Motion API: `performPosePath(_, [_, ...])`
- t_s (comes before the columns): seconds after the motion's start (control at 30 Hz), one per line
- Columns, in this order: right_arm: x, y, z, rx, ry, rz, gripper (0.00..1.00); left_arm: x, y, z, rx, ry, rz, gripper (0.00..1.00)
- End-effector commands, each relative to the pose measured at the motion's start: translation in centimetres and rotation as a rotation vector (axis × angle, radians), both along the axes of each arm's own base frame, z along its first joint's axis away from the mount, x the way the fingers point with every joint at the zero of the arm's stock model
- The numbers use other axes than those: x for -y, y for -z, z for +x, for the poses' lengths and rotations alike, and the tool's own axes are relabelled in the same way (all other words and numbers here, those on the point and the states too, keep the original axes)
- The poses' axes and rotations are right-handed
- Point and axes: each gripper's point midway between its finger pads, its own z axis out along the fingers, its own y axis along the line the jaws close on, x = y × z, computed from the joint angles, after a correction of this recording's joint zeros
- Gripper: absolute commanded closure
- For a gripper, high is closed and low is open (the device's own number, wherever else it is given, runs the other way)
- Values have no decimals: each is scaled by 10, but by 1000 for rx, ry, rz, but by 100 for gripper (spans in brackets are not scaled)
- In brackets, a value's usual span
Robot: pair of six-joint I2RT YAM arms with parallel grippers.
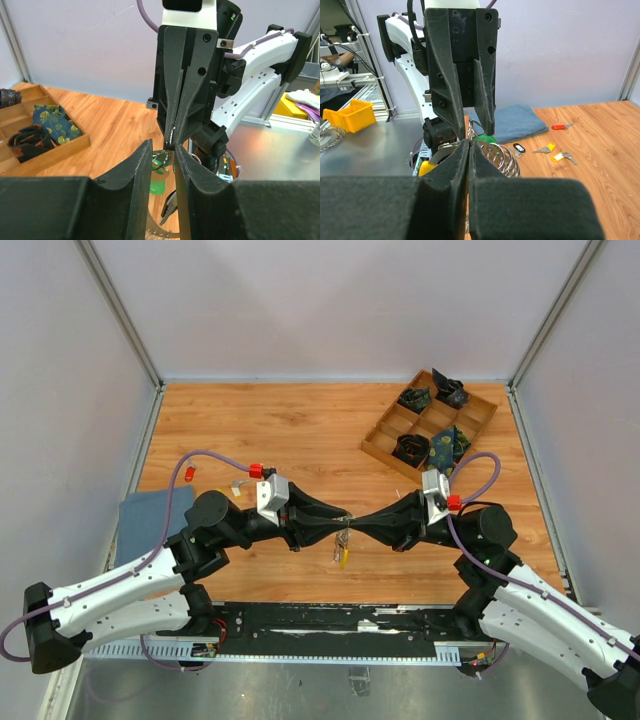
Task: Put the keys on the keyring
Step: Insert the key onto the keyring.
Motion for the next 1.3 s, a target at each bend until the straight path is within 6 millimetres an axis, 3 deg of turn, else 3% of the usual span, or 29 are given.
performPosePath(0.0, [6, -33, -8, 88, -3, 69, 100, 2, -15, -2, 32, 14, -33, 72])
performPosePath(0.3, [7, -33, -9, 96, 2, 72, 99, 3, -11, -1, 23, 10, -23, 99])
performPosePath(0.43, [9, -32, -10, 118, 9, 43, 97, 3, -8, 0, 25, 8, 5, 99])
performPosePath(0.53, [10, -15, -11, 131, 9, -82, 81, 2, -3, 2, 25, -3, 62, 100])
performPosePath(0.63, [16, 1, -15, 143, 2, -228, 73, 2, 8, 3, 30, -3, 150, 100])
performPosePath(0.87, [18, 33, -22, 52, -96, -479, 73, 5, 35, -3, 44, 53, 332, 99])
performPosePath(1.27, [13, 41, -17, 38, -120, -520, 75, 10, 40, -9, 58, 98, 377, 99])
